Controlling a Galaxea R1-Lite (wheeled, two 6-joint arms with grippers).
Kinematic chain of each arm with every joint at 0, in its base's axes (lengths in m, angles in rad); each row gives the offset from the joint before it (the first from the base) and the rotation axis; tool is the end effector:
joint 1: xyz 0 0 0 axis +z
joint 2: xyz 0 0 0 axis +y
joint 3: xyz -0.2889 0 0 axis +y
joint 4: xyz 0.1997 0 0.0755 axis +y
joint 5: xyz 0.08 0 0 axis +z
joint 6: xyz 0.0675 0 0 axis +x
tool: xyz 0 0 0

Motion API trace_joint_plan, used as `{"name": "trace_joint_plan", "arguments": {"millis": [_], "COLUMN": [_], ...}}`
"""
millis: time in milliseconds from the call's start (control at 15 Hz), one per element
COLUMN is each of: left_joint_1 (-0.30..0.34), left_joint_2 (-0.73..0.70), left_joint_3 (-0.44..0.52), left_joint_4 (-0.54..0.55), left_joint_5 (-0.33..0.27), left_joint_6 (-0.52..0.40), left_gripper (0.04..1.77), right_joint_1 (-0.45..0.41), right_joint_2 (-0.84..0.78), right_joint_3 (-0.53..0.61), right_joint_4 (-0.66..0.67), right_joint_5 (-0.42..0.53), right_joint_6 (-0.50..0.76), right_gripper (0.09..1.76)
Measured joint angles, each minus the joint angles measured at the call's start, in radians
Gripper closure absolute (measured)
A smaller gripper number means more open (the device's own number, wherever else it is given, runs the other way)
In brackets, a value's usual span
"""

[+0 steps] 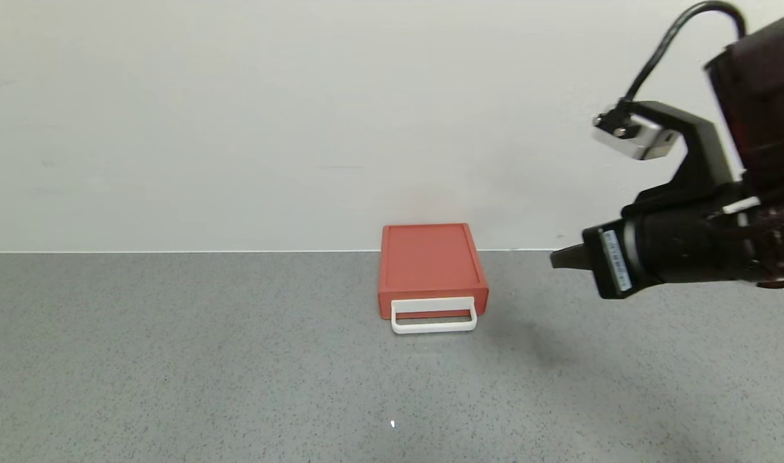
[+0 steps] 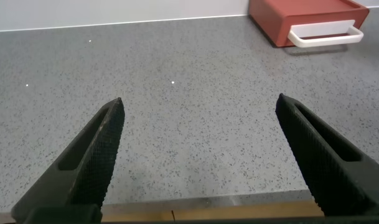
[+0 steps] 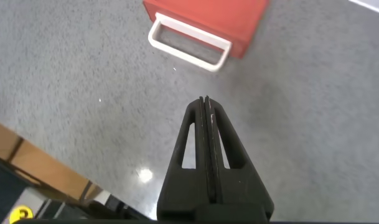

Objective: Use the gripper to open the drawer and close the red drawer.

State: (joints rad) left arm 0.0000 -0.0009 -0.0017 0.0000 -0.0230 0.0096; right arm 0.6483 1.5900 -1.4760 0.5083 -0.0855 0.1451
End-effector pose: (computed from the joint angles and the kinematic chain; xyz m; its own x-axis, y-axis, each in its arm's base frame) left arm 0.0581 -0.0016 0.0761 0.9997 -0.0230 0.0026 0.0230 0.9997 0.0097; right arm 0.2683 0.1960 0.2553 0.6969 0.4208 -0.5808 -0.4734 0.8782 0.0682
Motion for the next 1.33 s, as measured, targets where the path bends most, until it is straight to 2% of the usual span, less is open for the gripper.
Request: {"name": "trace_joint_plan", "arguments": {"millis": [133, 400, 533, 600, 733, 933, 1133, 1333], "left_joint_1": [0.000, 0.000, 0.000, 0.000, 0.000, 0.000, 0.000, 0.000], "left_joint_2": [0.000, 0.000, 0.000, 0.000, 0.000, 0.000, 0.000, 0.000], "left_joint_3": [0.000, 0.000, 0.000, 0.000, 0.000, 0.000, 0.000, 0.000], "left_joint_4": [0.000, 0.000, 0.000, 0.000, 0.000, 0.002, 0.002, 0.002], "left_joint_5": [0.000, 0.000, 0.000, 0.000, 0.000, 0.000, 0.000, 0.000], "left_joint_6": [0.000, 0.001, 0.001, 0.001, 0.001, 0.001, 0.001, 0.001], "left_gripper": [0.06, 0.06, 0.06, 0.06, 0.06, 0.06, 0.06, 0.06], "right_joint_1": [-0.030, -0.064, -0.076, -0.085, -0.099, -0.104, -0.126, -0.218], "right_joint_2": [-0.099, -0.230, -0.283, -0.306, -0.352, -0.432, -0.529, -0.626], "right_joint_3": [0.095, 0.255, 0.325, 0.355, 0.398, 0.484, 0.574, 0.636], "right_joint_4": [-0.046, -0.166, -0.185, -0.189, -0.197, -0.198, -0.192, -0.190], "right_joint_5": [0.036, 0.042, 0.036, 0.024, 0.013, 0.011, 0.001, -0.041], "right_joint_6": [-0.045, -0.069, -0.071, -0.073, -0.068, -0.066, -0.060, -0.020], "right_gripper": [1.73, 1.73, 1.73, 1.66, 1.32, 0.94, 0.69, 0.51]}}
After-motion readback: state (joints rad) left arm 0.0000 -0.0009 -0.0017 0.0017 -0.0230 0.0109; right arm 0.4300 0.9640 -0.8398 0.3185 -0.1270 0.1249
